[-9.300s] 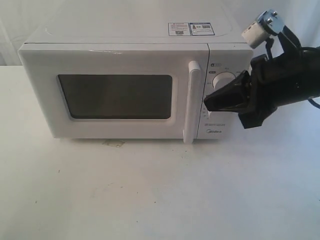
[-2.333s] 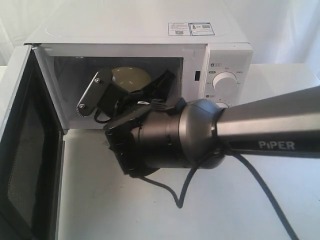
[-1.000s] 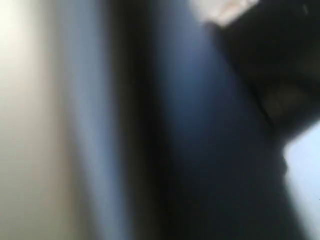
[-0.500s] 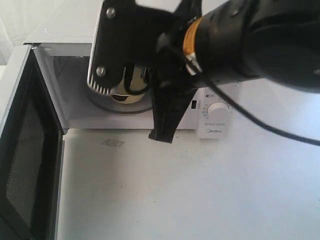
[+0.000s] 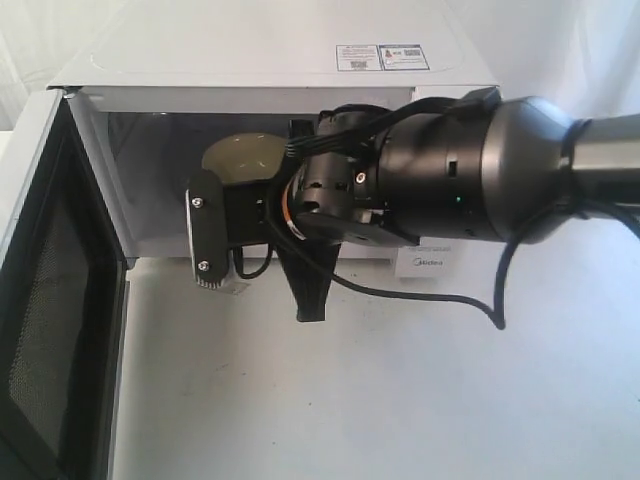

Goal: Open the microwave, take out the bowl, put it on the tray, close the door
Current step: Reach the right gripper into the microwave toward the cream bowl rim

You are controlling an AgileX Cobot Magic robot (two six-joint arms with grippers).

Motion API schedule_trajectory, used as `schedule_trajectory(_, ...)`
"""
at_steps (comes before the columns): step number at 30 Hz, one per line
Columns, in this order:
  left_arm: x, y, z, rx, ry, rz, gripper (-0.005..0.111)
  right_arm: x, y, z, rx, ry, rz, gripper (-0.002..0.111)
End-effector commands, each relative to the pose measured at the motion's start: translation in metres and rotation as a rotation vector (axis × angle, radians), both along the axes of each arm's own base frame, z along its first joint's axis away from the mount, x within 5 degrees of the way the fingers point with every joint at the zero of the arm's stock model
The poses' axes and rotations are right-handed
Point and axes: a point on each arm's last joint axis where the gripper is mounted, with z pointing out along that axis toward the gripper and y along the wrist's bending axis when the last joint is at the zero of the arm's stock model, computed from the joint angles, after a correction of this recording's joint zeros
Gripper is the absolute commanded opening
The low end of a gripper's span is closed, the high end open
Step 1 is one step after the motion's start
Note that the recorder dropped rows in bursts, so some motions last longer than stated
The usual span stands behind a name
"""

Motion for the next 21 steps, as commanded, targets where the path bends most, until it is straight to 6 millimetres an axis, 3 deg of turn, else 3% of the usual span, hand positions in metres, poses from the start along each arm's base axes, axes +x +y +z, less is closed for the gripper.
schedule_trajectory(1,0.0,0.0,-0.001,-0.006,0.001,0.002,0.0,0.0,-0.004,-0.007,-0.07,0.099,0.013,0.0)
schedule_trajectory(6,0.0,0.0,-0.001,-0.006,0.001,0.002,0.0,-0.001,-0.001,-0.006,-0.012,0.112,-0.011,0.0)
schedule_trajectory(11,0.0,0.0,-0.001,-0.006,0.001,0.002,0.0,0.001,0.004,-0.004,0.207,0.134,-0.178,0.0)
schedule_trajectory(21,0.0,0.0,-0.001,-0.006,0.001,0.002,0.0,0.02,0.001,0.006,0.279,0.197,-0.159,0.0)
